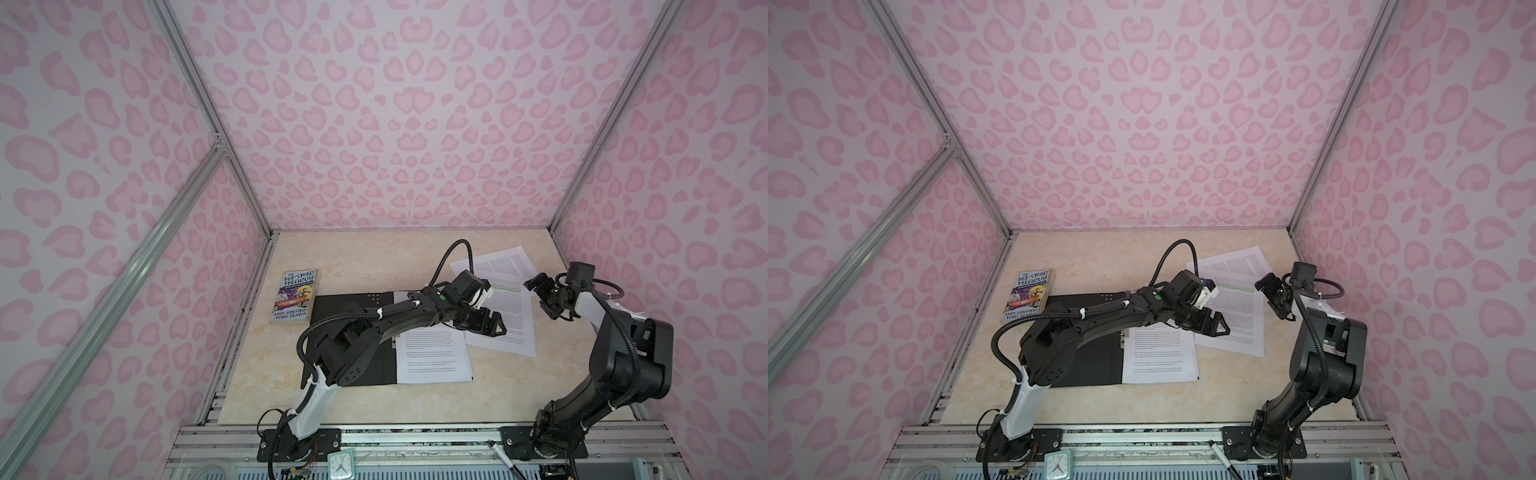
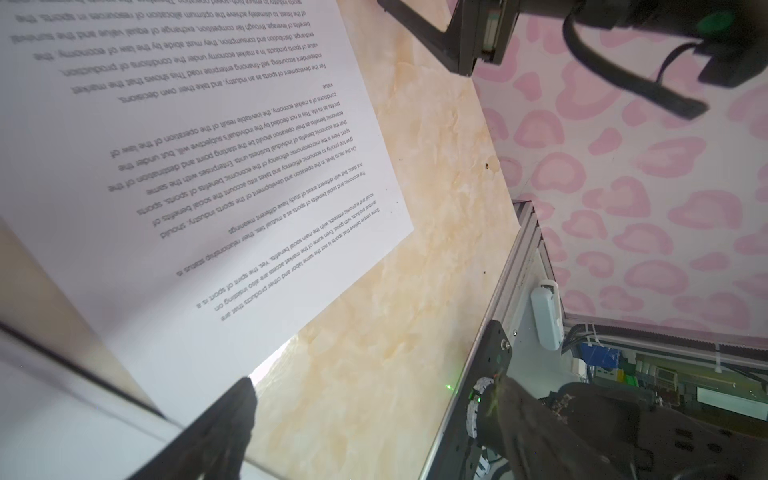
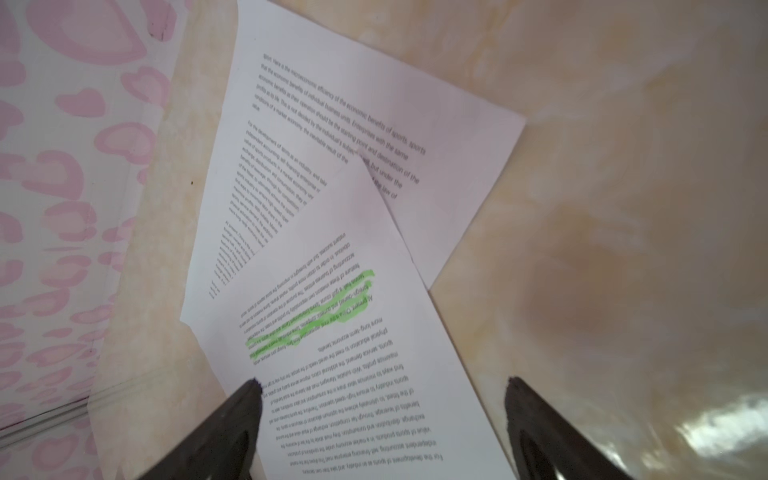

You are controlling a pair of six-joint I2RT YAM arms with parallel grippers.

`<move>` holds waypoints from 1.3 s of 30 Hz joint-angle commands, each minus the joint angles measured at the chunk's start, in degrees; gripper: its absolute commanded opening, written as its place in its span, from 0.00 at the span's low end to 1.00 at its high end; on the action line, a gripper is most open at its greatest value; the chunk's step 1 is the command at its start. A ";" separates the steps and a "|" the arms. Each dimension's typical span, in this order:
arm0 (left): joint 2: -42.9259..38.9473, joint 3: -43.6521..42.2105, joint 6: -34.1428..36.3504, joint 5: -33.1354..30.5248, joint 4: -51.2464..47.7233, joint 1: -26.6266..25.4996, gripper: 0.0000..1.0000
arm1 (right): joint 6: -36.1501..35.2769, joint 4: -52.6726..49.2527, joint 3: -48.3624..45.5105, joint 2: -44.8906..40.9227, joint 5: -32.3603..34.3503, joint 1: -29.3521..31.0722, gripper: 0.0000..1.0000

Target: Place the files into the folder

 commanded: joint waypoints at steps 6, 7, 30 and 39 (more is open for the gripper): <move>7.21 3.93 -1.62 1.78 -1.24 -0.02 0.92 | -1.23 2.86 6.71 8.76 -3.59 -1.06 0.91; 7.67 3.96 -1.56 2.15 -1.30 -0.02 0.92 | -1.16 3.20 6.78 9.52 -4.49 -1.19 0.91; 14.11 5.22 -1.16 2.50 -7.92 0.32 0.92 | 0.83 3.43 -7.66 3.67 -17.79 -3.65 0.95; 14.91 5.48 -1.18 2.63 -8.09 0.64 0.92 | 2.94 4.20 -13.15 -4.68 -24.15 -4.64 0.98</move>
